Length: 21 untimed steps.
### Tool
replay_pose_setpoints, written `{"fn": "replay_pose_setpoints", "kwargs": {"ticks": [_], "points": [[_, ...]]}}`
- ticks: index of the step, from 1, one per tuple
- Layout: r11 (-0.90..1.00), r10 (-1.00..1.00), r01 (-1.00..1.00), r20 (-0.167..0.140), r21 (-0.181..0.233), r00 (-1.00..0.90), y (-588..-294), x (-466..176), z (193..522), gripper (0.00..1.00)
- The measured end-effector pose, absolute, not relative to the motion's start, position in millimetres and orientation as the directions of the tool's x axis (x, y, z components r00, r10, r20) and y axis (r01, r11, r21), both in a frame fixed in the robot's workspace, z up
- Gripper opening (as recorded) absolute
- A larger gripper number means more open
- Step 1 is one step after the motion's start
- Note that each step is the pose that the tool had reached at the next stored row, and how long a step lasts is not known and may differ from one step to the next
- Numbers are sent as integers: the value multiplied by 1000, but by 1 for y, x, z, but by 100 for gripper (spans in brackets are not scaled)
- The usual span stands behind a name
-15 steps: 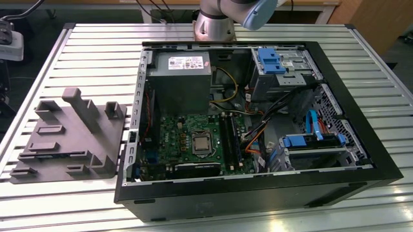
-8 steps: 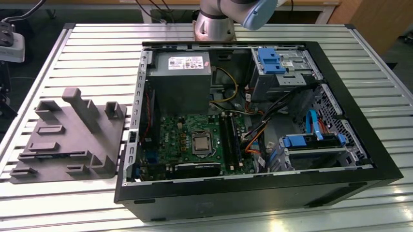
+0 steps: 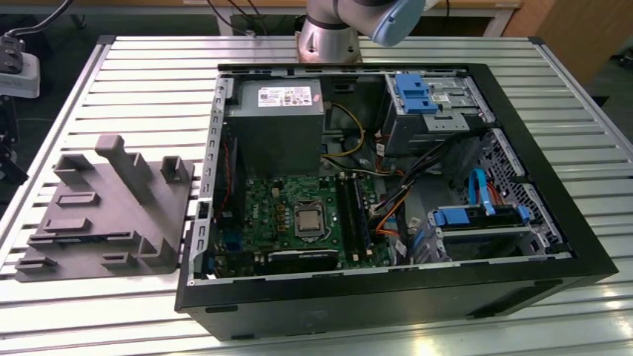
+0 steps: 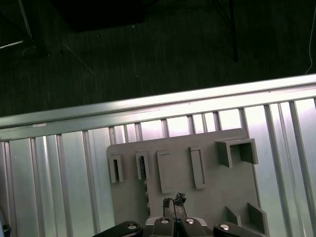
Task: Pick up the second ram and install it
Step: 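Pick up the second ram and move it above second insertion slot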
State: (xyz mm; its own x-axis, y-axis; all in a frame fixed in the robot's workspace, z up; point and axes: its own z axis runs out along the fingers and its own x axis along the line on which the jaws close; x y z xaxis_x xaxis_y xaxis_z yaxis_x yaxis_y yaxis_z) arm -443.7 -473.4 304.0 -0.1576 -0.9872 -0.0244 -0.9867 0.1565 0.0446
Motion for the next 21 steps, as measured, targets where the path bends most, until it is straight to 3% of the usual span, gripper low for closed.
{"fn": "replay_pose_setpoints", "kwargs": {"ticks": [21], "points": [[156, -987, -987, -24, 45, -157, -473, -444, 297, 11]]}}
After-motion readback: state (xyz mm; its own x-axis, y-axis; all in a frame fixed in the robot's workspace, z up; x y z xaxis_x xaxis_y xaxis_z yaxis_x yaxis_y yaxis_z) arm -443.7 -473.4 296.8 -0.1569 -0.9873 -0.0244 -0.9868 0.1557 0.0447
